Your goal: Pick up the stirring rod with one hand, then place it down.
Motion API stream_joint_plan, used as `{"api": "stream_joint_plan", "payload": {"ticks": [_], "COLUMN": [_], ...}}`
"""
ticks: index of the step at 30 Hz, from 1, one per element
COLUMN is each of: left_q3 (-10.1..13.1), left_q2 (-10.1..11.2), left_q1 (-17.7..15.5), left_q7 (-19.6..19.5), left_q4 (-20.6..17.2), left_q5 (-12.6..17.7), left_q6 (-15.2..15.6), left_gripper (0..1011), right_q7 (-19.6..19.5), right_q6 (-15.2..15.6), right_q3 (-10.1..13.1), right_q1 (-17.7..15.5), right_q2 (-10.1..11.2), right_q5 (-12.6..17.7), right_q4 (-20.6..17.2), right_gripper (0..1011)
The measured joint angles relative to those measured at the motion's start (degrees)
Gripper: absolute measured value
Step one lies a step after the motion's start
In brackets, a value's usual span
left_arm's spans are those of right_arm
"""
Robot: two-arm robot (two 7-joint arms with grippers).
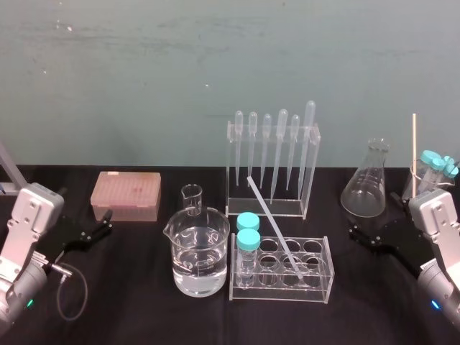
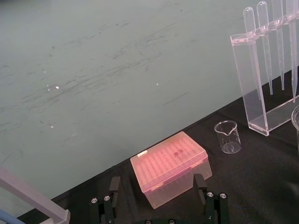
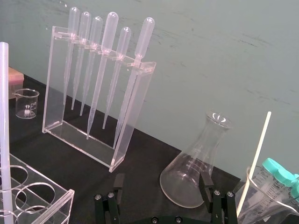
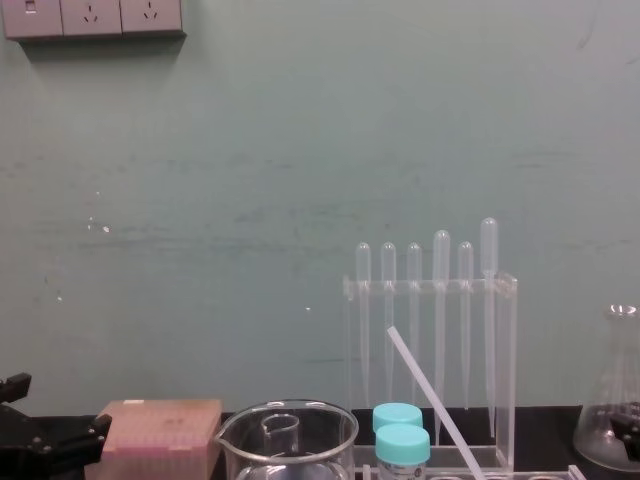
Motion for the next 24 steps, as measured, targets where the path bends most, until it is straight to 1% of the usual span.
{"api": "stream_joint_plan", "payload": {"ticks": [24], "left_q3": [0.0], "left_q2": [0.0], "left_q1": [0.0], "left_q7": [0.0], "left_q4": [0.0], "left_q5": [0.0], "left_q6": [0.0], "left_gripper": [1000], "right_q7": [0.0], "right_q6": [0.0], "right_q3": [0.0], "right_q1": [0.0], "right_q2": [0.0], "right_q5": [0.0], "right_q4": [0.0], "right_gripper": [1004]}}
